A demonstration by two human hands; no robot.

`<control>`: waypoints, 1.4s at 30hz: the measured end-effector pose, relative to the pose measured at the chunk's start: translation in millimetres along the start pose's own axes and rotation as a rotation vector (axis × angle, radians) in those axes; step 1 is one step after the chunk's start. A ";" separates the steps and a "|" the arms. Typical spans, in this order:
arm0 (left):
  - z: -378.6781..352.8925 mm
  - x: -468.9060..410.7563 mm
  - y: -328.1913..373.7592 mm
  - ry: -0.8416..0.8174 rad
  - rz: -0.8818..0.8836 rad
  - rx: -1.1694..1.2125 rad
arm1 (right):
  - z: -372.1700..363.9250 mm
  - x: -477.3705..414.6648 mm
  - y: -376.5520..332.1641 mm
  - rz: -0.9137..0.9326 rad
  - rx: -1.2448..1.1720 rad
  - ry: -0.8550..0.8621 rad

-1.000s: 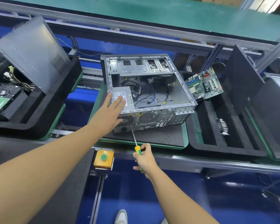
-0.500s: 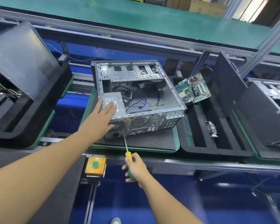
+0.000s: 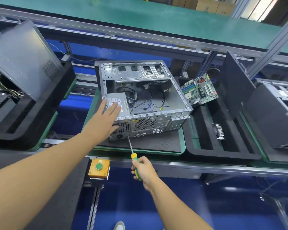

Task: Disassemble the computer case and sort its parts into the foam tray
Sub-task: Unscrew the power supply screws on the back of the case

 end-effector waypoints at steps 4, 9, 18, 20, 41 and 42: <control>0.7 0.2 0.1 0.006 -0.001 -0.020 | -12.3 -0.3 3.3 -0.048 -0.027 -0.055; -5.0 -0.8 1.1 -0.015 -0.006 -0.076 | -23.4 -1.1 7.7 -0.176 -0.107 -0.128; -5.0 -1.2 1.3 -0.018 -0.007 -0.109 | -8.8 -3.8 0.8 -0.026 0.017 -0.081; -4.9 -1.0 0.9 -0.014 0.000 -0.103 | -5.4 -4.4 3.7 -0.046 0.034 -0.055; -3.7 -0.6 0.7 -0.004 -0.005 -0.138 | -6.4 -10.3 12.5 -0.122 -0.152 -0.121; -2.4 -0.5 0.8 0.003 -0.003 -0.141 | -9.3 -10.2 14.0 -0.136 -0.164 -0.143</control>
Point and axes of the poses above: each hand's wrist, its own x-axis away from the middle knuckle, its own z-axis out of the back of the hand, y = z × x, the point moved 10 cm from there along -x, towards the middle knuckle, and after that the axes turned 13 degrees about -z, right-handed, at the moved point
